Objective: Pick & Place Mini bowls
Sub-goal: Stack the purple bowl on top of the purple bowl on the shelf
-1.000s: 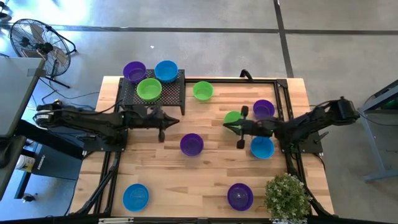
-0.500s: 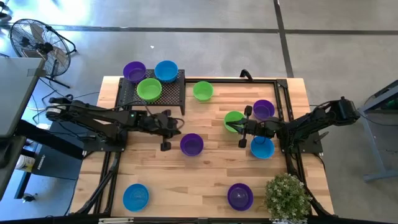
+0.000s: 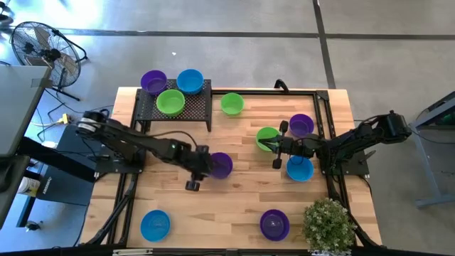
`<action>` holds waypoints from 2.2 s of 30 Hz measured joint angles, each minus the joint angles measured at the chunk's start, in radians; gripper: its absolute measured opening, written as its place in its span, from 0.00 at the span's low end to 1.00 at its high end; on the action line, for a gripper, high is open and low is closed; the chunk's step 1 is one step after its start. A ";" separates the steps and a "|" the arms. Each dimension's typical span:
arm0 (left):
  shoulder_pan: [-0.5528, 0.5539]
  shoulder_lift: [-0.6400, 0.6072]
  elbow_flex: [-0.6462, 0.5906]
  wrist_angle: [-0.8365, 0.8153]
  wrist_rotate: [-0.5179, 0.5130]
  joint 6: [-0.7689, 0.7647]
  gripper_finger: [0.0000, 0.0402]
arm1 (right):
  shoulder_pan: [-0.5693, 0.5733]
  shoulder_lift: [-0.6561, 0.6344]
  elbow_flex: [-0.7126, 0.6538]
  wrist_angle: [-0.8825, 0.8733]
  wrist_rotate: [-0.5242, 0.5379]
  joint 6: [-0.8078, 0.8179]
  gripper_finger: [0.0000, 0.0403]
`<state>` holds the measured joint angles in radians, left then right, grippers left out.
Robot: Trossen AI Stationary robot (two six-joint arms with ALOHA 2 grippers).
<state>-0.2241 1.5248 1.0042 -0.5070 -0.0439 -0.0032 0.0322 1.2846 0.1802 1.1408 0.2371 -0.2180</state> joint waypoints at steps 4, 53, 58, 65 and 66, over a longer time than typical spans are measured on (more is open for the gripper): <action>-0.027 0.073 0.029 0.001 -0.072 0.006 0.36 | 0.000 0.000 0.000 -0.001 0.000 0.000 0.01; 0.024 -0.194 0.365 -0.584 -0.305 -0.192 0.00 | 0.000 0.005 0.002 -0.024 0.018 -0.009 0.01; 0.091 -0.239 0.368 -0.604 -0.304 -0.187 0.00 | 0.000 0.005 0.002 -0.024 0.018 -0.008 0.00; 0.231 -0.275 0.365 -0.639 -0.254 -0.159 0.00 | 0.000 0.005 0.002 -0.026 0.019 -0.008 0.00; 0.257 -0.278 0.365 -0.633 -0.253 -0.155 0.00 | 0.000 0.005 0.002 -0.029 0.019 -0.008 0.00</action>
<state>0.0324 1.2473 1.3695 -1.1399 -0.2968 -0.1581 0.0326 1.2892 0.1822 1.1119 0.2558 -0.2264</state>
